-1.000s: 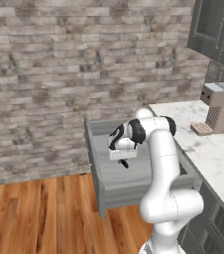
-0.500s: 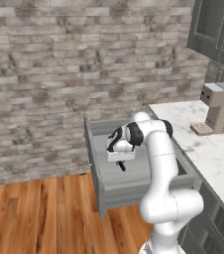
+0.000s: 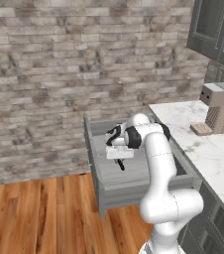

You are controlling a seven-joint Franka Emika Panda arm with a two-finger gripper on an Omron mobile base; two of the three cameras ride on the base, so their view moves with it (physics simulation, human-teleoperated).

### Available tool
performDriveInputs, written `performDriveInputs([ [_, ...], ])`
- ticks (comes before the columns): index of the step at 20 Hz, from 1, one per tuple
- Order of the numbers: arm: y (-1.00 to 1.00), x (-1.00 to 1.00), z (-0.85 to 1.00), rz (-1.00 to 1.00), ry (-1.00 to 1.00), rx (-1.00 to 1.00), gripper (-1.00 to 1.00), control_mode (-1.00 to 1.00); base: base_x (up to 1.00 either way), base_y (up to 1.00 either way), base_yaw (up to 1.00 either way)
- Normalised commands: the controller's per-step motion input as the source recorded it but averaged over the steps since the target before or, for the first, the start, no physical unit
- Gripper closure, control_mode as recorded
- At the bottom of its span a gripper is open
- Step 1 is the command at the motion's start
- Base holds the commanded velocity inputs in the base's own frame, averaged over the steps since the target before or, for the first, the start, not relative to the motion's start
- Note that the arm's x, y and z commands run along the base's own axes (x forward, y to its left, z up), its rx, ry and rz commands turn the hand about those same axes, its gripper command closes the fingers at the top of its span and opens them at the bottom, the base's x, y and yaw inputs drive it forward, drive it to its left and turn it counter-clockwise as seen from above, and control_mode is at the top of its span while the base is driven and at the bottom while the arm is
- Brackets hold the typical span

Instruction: Pick up the metallic utensils from the counter and place them in the open drawer. Make sure not to pick up any wooden utensils.

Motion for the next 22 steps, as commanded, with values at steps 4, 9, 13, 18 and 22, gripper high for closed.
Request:
performDriveInputs([
  [4, 0.04, -0.04, 0.22, 0.0, 0.0, 0.0, -1.0, -1.0, 0.0, 0.0, 0.0],
  [9, 0.0, -0.15, 0.51, 0.0, -0.02, 0.0, -1.0, -1.0, 0.0, 0.0, 0.0],
  [13, 0.0, -0.6, 0.87, 0.0, -0.09, 0.0, -1.0, -1.0, 0.0, 0.0, 0.0],
  [18, 0.0, -0.5, 0.98, 0.0, -0.06, 0.0, -1.0, -1.0, 0.0, 0.0, 0.0],
  [22, 0.0, -0.36, 0.79, 0.0, -0.03, 0.0, -1.0, -1.0, 0.0, 0.0, 0.0],
])
